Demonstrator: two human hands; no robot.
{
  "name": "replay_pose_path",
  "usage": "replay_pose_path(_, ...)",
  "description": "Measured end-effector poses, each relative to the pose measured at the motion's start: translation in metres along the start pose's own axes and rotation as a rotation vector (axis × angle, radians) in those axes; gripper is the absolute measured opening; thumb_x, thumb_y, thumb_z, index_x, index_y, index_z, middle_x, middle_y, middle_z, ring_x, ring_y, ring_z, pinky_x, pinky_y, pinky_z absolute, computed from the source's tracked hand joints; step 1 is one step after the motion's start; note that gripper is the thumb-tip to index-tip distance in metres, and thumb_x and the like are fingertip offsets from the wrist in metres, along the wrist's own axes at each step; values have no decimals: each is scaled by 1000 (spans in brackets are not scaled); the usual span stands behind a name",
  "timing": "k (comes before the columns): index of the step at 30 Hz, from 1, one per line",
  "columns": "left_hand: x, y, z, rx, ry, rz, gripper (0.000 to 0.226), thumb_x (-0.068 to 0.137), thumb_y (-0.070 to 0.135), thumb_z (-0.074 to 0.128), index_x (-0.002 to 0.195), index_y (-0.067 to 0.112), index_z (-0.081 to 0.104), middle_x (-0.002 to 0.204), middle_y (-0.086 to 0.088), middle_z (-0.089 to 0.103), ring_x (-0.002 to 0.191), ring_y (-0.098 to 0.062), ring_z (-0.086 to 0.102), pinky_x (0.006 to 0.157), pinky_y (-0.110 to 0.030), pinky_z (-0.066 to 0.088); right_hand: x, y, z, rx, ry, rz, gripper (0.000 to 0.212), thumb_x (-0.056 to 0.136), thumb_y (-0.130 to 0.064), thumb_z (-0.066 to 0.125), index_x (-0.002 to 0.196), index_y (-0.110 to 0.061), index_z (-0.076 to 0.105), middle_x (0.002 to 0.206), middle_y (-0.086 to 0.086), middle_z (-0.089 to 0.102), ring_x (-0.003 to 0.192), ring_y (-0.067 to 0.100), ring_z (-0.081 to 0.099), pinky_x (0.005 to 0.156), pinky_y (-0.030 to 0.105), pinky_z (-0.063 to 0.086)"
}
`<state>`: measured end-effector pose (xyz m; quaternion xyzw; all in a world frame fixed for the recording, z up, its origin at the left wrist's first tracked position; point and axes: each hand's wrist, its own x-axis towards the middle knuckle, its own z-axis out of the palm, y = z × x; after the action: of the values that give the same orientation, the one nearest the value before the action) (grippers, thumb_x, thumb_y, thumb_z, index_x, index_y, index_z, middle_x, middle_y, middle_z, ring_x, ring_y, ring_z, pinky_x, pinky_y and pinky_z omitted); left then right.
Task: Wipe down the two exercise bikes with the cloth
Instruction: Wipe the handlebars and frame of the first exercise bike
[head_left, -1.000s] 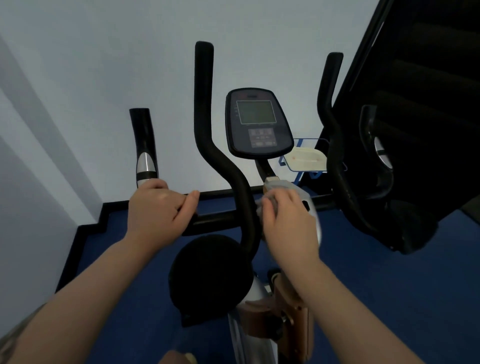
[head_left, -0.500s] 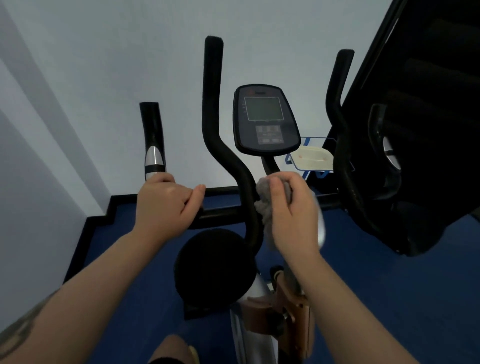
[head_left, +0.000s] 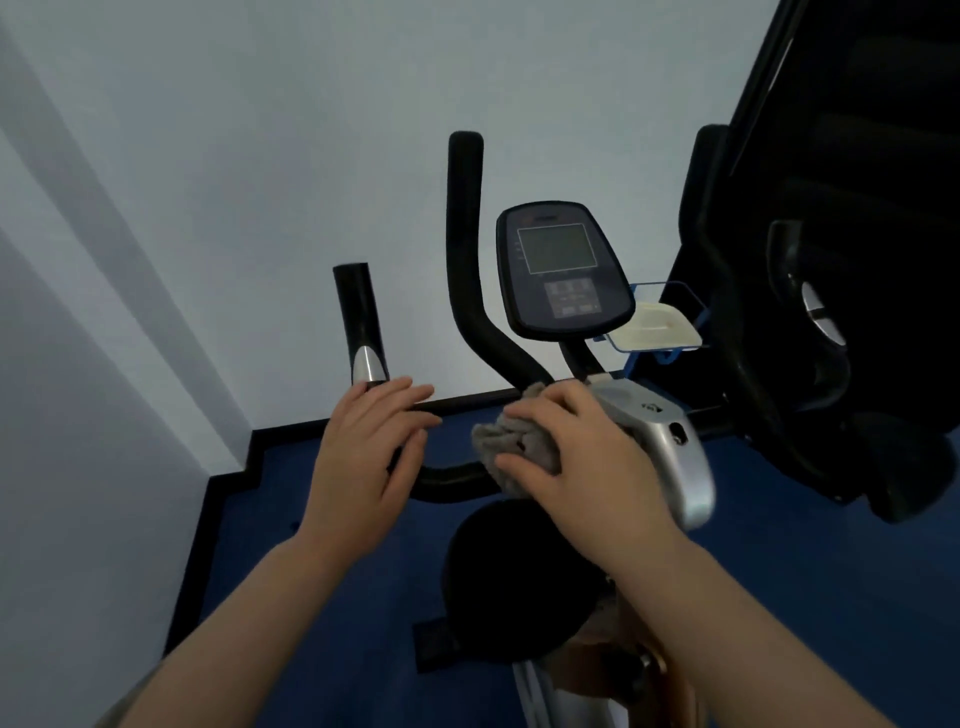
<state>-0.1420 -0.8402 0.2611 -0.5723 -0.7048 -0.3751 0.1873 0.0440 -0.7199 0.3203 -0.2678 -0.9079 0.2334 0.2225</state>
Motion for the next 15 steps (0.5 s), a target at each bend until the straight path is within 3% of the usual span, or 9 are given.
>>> replay_pose_path(3,3,-11,-7,-15,-29,33,28,97,20,46,102,13,72,130,1,61,132,-15,47,116,-44,25,2,-13,9,-70,-49,61,32,90,-50,59,117,-33,63,113,-15,44,95,6,54,79,24,42)
replay_pose_path(6,3,-19,-11,-44,-88,84,27,96,20,48,100,13,73,130,0,62,133,-17,46,116,-46,26,8,-25,12,-89,-147,63,23,90,-46,59,107,-33,67,107,-15,48,92,4,51,76,23,35)
replay_pose_path(9,5,-23,-12,-99,-98,108,26,96,21,49,96,15,74,125,1,64,131,-17,48,115,-46,25,8,-31,7,-1,-195,60,26,89,-38,65,114,-34,63,114,-16,47,101,3,52,86,26,42)
replay_pose_path(12,7,-26,-12,-151,-111,119,25,95,23,49,94,18,74,119,4,66,128,-16,48,115,-44,23,0,-31,6,-22,-39,213,39,88,-35,68,124,-31,53,123,-9,37,103,11,53,88,31,48)
replay_pose_path(15,9,-30,-13,-195,-123,148,24,95,24,50,94,19,74,116,5,66,127,-16,49,115,-43,23,-10,-50,28,-363,50,292,31,94,-39,56,124,-30,57,121,-3,42,102,16,48,81,31,47)
